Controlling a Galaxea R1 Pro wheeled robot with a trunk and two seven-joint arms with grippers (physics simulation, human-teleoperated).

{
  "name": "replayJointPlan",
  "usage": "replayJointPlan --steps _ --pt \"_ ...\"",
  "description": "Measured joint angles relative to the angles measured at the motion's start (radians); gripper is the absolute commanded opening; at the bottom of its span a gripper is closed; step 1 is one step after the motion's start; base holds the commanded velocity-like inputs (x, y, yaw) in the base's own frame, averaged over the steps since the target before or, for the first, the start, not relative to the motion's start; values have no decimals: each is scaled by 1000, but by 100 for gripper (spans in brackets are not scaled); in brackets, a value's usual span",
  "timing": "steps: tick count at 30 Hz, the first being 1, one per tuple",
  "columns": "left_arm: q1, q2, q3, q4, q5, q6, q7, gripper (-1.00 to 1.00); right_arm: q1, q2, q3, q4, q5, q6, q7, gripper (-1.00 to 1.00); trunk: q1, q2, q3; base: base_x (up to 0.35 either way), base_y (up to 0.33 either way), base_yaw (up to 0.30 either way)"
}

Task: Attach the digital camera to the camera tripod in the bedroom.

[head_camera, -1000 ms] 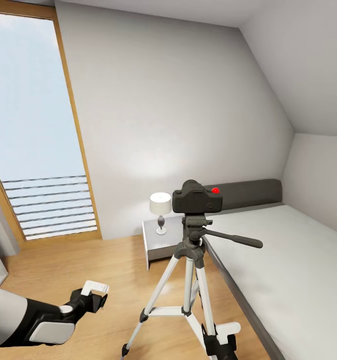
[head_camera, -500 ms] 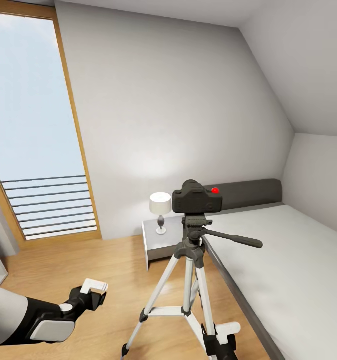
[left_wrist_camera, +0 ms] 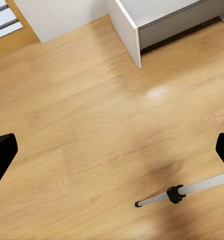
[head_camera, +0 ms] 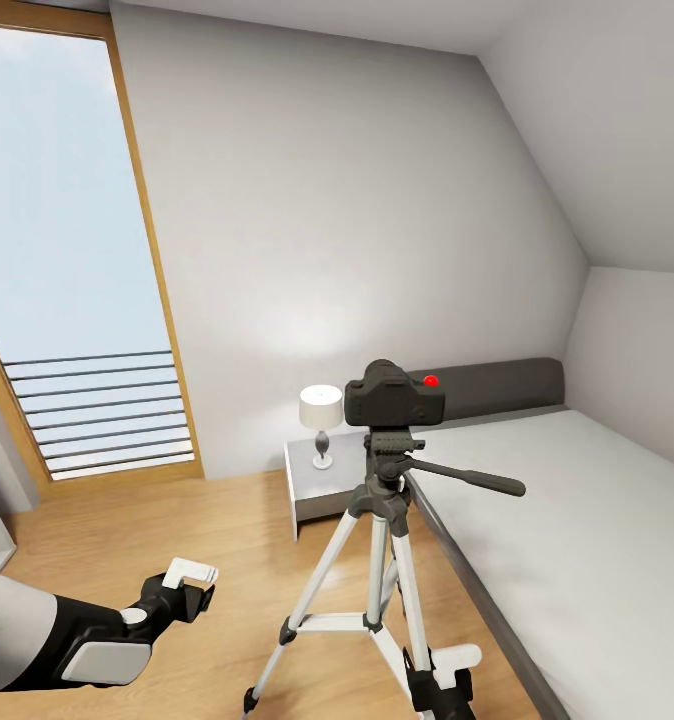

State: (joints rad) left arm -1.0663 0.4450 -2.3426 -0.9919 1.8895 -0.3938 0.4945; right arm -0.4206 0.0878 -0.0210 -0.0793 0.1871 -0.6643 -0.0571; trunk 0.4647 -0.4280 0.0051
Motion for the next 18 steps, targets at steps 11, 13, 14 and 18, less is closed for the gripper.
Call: replayJointPlan --steps 11,13,14,18 --pt "0 0 0 -1 0 0 0 100 1 -5 15 16 -38 5 -7 100 0 1 0 0 0 0" --pt "0 0 0 -2 0 0 0 100 1 -5 14 16 -38 5 -7 100 0 1 0 0 0 0" --pt "0 0 0 -2 0 0 0 100 1 -5 14 16 -38 5 -7 100 0 1 0 0 0 0" --pt "0 0 0 -2 0 0 0 100 1 -5 14 16 -38 5 -7 100 0 1 0 0 0 0"
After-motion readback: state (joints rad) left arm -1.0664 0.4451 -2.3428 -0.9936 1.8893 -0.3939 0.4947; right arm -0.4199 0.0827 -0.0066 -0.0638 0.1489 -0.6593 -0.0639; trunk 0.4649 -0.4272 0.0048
